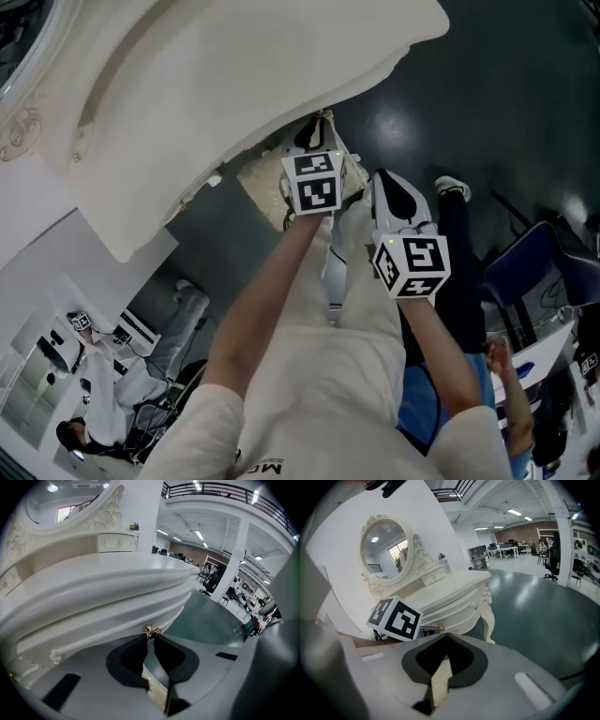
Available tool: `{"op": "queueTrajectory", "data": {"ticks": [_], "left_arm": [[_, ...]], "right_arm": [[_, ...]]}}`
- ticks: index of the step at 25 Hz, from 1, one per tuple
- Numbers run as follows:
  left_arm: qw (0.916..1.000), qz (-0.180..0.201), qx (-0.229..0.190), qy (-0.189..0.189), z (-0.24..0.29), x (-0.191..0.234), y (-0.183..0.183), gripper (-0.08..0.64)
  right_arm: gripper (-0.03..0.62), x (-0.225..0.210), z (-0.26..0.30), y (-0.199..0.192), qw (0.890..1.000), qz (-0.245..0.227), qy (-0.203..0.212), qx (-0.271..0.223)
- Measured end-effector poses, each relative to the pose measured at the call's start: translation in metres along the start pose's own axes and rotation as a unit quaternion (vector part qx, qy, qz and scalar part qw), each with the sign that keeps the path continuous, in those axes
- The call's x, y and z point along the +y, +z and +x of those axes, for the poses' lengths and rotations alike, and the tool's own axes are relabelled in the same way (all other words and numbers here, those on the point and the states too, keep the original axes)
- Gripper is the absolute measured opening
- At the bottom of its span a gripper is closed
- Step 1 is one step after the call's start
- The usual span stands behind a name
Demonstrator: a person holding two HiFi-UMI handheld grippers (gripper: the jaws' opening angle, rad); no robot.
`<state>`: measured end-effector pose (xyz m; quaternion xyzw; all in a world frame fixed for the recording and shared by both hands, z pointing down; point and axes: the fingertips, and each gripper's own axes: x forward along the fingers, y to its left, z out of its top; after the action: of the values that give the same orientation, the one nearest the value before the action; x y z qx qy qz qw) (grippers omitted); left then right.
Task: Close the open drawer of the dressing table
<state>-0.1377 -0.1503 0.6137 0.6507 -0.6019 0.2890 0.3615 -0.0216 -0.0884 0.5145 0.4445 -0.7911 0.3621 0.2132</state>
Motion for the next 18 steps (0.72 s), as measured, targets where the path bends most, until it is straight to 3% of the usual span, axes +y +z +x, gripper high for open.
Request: {"op": "queueTrajectory", "data": {"ticks": [18], "left_arm": [[0.9999,0.002,-0.011,0.002,0.006,0.011,0.011,0.049]], "right_arm": [[0.002,-0.006,-0.006,-0.001,1.0,-0.001,-0.01,0.0]]}}
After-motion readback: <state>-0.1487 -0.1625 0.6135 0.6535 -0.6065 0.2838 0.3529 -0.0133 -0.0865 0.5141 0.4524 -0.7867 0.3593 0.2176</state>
